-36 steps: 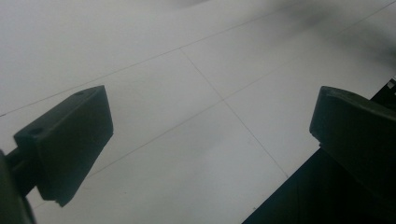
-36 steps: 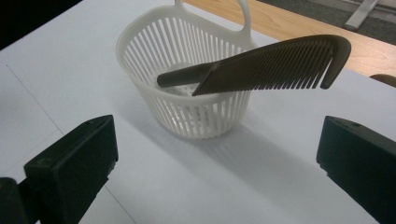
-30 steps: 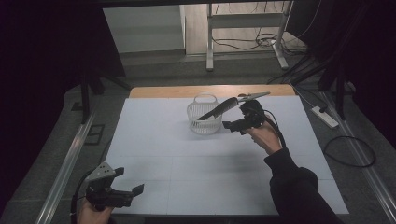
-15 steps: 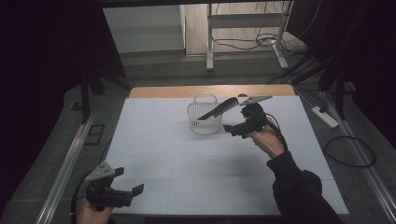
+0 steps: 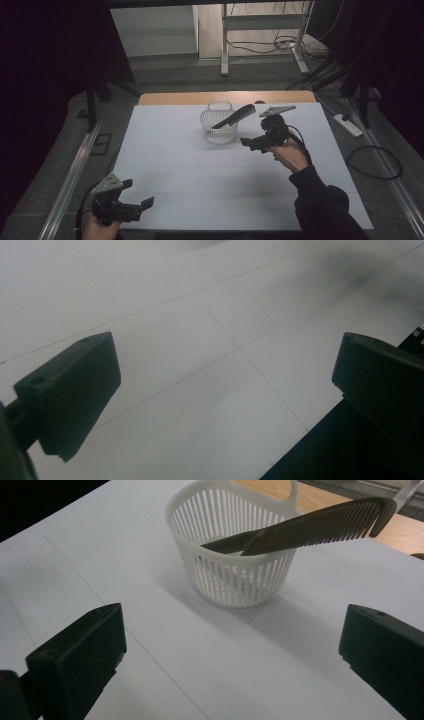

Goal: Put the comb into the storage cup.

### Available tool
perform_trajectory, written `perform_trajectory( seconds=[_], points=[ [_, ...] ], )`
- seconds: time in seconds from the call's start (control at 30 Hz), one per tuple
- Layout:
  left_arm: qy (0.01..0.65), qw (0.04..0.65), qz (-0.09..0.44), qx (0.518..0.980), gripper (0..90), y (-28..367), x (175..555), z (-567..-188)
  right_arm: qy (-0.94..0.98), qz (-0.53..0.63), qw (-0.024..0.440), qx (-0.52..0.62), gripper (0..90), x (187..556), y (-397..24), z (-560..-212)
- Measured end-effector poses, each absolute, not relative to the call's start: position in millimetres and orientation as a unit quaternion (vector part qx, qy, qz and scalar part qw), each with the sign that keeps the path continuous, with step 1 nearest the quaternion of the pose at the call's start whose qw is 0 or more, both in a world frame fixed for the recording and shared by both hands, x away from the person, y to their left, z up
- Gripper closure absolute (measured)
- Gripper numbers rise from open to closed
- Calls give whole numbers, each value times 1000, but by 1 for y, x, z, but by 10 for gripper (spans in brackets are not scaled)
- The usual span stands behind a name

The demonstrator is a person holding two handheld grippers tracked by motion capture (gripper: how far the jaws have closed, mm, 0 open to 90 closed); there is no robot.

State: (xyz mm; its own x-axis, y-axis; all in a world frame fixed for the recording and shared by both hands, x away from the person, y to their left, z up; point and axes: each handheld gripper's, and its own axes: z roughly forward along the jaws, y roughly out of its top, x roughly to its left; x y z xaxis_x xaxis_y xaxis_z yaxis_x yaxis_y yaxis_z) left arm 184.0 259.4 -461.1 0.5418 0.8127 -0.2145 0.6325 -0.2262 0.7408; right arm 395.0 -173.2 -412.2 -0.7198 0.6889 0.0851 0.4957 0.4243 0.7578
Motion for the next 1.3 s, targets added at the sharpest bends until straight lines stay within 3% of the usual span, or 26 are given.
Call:
perform_trajectory(
  seconds=[1.3],
  points=[
    [466, 413, 118, 773, 0, 261, 183, -461, 847, 393, 131, 333, 0, 346, -197, -418]
  ],
)
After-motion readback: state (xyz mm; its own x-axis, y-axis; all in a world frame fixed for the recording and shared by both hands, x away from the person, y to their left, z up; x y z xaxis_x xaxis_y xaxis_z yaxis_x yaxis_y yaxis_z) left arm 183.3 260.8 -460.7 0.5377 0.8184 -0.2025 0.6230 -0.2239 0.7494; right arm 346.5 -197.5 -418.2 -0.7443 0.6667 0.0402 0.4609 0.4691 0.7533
